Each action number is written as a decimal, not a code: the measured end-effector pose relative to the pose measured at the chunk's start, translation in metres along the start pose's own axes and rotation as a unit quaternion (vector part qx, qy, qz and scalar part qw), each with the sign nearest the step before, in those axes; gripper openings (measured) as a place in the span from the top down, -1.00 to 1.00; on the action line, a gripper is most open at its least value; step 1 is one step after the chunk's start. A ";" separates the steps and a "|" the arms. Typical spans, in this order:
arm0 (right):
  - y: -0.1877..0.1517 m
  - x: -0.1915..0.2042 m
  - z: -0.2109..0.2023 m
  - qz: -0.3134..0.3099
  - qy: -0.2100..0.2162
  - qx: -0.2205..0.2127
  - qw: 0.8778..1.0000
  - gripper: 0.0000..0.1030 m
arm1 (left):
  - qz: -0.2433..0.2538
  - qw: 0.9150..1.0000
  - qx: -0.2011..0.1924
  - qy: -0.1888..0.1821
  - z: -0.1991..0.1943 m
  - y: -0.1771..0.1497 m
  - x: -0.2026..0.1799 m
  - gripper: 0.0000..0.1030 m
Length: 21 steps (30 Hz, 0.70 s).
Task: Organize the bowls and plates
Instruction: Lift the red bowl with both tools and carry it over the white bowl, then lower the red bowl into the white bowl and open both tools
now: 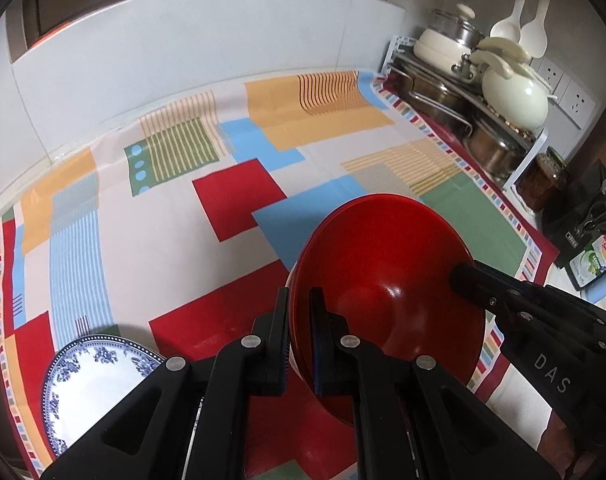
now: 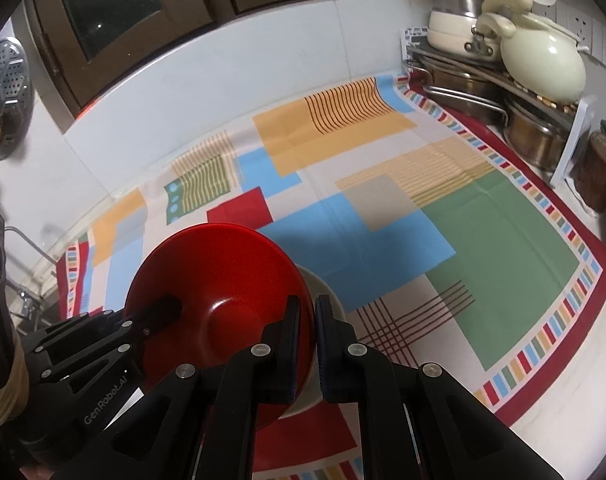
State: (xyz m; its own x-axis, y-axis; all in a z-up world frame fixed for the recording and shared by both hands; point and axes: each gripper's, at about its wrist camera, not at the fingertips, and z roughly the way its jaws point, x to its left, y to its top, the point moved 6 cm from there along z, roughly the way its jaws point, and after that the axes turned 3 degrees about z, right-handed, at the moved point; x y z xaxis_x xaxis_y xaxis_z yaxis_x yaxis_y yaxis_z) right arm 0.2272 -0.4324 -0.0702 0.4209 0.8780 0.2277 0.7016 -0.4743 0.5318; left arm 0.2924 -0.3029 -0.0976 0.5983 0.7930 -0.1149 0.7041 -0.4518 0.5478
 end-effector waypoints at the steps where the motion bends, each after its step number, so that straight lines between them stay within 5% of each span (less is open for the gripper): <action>1: -0.001 -0.001 0.002 0.001 -0.001 0.002 1.000 0.82 | 0.000 1.000 0.004 0.001 0.003 -0.001 0.000 0.81; 21: -0.012 -0.014 0.033 -0.001 -0.021 0.027 0.999 0.80 | 0.003 0.999 0.045 -0.012 0.038 -0.013 -0.003 0.78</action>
State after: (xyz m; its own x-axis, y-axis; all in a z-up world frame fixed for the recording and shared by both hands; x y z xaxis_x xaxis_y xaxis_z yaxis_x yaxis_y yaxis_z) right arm 0.2323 -0.4415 -0.1069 0.4425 0.8759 0.1923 0.7315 -0.4766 0.4876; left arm 0.2955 -0.3151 -0.1356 0.6114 0.7802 -0.1324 0.7307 -0.4924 0.4729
